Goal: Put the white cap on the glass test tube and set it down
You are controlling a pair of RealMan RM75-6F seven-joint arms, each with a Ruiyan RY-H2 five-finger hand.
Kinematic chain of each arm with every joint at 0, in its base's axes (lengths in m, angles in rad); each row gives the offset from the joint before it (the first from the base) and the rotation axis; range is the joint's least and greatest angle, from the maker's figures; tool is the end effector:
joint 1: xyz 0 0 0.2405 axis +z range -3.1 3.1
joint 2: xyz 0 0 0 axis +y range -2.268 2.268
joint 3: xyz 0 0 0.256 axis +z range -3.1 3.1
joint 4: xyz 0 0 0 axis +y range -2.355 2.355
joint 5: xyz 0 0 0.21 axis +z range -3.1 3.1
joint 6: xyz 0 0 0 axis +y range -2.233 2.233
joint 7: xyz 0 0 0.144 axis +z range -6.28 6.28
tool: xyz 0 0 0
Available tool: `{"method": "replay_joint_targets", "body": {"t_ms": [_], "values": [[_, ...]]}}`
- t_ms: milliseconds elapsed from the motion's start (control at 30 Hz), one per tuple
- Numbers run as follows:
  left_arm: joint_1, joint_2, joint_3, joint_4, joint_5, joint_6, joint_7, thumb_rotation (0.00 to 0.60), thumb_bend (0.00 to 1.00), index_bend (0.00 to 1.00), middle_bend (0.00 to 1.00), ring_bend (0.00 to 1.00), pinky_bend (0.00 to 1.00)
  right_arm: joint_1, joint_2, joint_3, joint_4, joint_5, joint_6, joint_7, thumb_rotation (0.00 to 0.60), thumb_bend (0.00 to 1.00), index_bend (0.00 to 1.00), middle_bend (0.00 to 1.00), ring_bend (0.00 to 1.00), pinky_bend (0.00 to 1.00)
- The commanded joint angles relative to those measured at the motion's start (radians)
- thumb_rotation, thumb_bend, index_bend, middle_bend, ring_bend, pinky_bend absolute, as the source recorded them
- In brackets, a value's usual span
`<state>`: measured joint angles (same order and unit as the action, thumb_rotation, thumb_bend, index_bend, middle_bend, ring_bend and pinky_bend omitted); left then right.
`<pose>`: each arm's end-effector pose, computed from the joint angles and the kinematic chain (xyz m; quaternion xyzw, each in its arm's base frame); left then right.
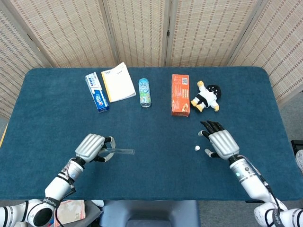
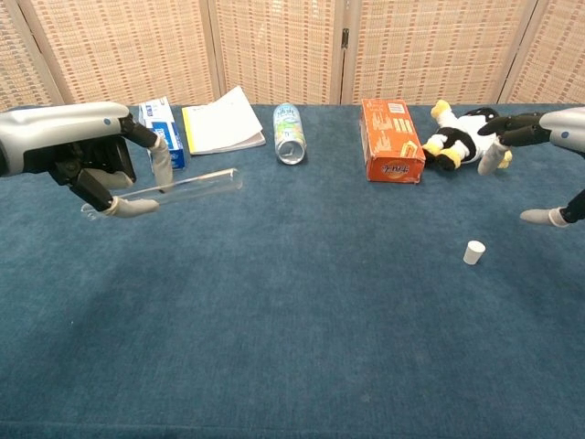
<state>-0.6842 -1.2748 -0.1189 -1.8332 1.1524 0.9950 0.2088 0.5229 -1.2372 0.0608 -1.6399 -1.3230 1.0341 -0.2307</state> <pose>-0.1407 0.3008 0.0431 -0.7301 -0.4333 -0.3941 0.3520 -0.2285 -0.2899 0.0659 0.7489 -0.3660 0.3221 0.4488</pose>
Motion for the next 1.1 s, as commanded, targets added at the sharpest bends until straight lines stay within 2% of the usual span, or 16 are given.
{"method": "replay_joint_targets", "body": {"t_ms": [33,167,567,1100], "values": [[0.003,0.002,0.002,-0.004,0.000,0.003,0.002,0.600,0.34,0.58,1.00,1.00,1.00,0.004,-0.029,0.000,0.039,-0.009,-0.005,0.011,0.600,0.26,0.32,0.07,0.00,0.04],[0.005,0.001,0.005,-0.009,0.000,0.002,0.005,0.600,0.34,0.58,1.00,1.00,1.00,0.009,-0.071,-0.009,0.099,-0.026,-0.015,0.027,0.600,0.26,0.39,0.07,0.00,0.02],[0.004,-0.004,0.009,-0.010,-0.008,-0.009,0.013,0.600,0.34,0.58,1.00,1.00,1.00,0.034,-0.158,-0.021,0.223,-0.012,-0.095,0.042,0.600,0.29,0.40,0.07,0.00,0.02],[0.006,-0.008,0.010,0.007,-0.008,-0.020,-0.003,0.600,0.34,0.58,1.00,1.00,1.00,0.057,-0.207,-0.009,0.281,0.022,-0.141,0.036,0.600,0.31,0.41,0.07,0.00,0.02]]}}
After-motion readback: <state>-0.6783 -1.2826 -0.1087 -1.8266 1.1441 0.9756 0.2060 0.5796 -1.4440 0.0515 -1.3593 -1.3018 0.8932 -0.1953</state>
